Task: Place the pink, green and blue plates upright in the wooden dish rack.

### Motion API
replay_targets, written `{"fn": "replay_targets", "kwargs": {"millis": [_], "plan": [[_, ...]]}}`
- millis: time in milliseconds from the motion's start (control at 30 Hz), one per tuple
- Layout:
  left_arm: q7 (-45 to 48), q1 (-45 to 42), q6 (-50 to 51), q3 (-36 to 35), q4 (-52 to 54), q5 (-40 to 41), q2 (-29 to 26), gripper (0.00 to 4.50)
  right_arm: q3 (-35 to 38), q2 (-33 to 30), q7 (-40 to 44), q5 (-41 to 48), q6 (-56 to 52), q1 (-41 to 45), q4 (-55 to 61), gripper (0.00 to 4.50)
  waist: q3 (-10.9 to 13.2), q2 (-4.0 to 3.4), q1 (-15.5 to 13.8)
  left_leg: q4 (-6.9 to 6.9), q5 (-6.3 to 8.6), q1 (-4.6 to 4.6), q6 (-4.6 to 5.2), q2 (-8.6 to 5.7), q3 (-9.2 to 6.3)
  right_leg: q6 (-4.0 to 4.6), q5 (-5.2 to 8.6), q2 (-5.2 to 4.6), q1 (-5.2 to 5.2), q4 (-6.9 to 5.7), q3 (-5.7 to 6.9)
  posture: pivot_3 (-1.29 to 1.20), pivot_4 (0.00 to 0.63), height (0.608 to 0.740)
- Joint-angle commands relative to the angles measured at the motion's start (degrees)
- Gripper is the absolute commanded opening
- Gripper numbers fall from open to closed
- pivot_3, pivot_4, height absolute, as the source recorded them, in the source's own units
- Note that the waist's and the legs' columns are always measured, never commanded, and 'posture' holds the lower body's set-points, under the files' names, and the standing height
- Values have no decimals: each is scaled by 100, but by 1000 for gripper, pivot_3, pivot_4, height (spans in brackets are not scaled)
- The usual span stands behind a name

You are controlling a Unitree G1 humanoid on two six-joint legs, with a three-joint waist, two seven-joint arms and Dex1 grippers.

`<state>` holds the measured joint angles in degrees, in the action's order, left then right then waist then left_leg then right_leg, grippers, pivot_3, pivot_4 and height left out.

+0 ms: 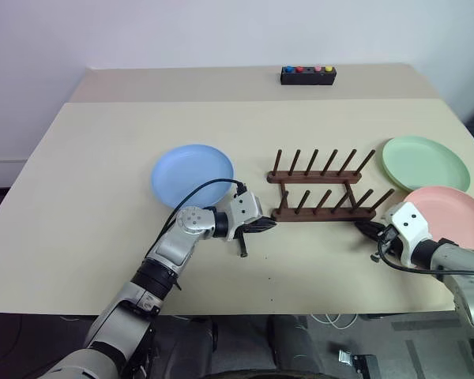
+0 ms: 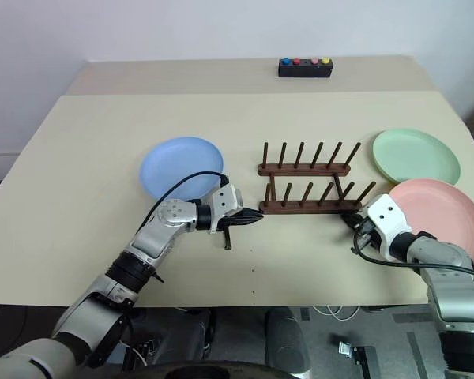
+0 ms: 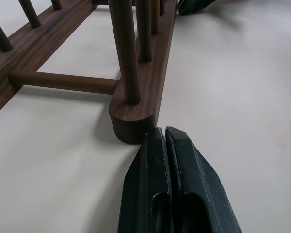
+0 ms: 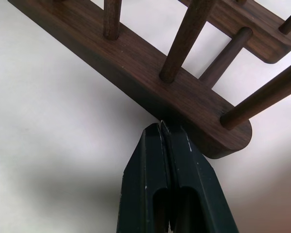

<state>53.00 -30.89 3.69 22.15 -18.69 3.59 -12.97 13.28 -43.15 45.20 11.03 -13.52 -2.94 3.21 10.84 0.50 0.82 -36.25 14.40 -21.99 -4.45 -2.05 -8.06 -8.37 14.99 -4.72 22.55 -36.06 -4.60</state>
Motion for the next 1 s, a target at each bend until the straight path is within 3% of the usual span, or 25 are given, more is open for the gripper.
{"fn": "replay_targets", "kwargs": {"millis": [33, 300, 467, 567, 800, 833, 1000], "plan": [[-89, -86, -103, -107, -61, -77, 11, 76, -13, -35, -43, -70, 155, 117, -81, 0, 0, 0, 0, 0, 0, 1, 0, 0, 0, 0, 0, 0, 0, 0, 0, 0, 150, 740], [-66, -60, -135, -137, -67, -83, 13, 76, -20, -26, -18, -70, 224, 90, -65, 0, 0, 0, 0, 0, 0, 1, 0, 0, 0, 0, 0, 0, -1, -1, 0, 0, 150, 740], [250, 151, 98, -157, 497, 156, -167, 76, 466, -221, 350, 476, -226, -531, 911, 0, 0, -2, -6, 4, 0, 0, 0, 0, -1, 0, 0, 0, 1, -1, 0, 0, 150, 740], [696, 423, 449, -234, 1216, 572, -441, 0, 1093, -336, 468, 914, -780, -1075, 1700, 852, 0, -4, -2, 8, 1, -11, 1, 0, -3, 0, 0, -1, 13, -6, -1, 0, 150, 740], [1240, 863, 824, -286, 2120, 1053, -1019, 0, 2276, -313, 139, 1095, -1643, -1963, 2873, 4254, 1, -3, -12, 1, 1, -8, 1, 1, -2, 2, 2, 0, 6, -3, 0, 0, 150, 740], [1264, 882, 857, -297, 2174, 1094, -1058, 0, 2364, -276, 81, 1073, -1714, -2055, 2968, 4467, 1, -3, -13, 1, 1, -8, 1, 0, -2, 2, 2, 0, 6, -3, 0, 0, 150, 740], [1323, 882, 812, -265, 2267, 1153, -1117, 0, 2372, -67, -504, 752, -2124, -2313, 3012, 4467, 1, -1, -20, -1, 1, -10, 1, 1, -2, 3, 2, 0, 6, -1, 0, 0, 150, 740]]}}
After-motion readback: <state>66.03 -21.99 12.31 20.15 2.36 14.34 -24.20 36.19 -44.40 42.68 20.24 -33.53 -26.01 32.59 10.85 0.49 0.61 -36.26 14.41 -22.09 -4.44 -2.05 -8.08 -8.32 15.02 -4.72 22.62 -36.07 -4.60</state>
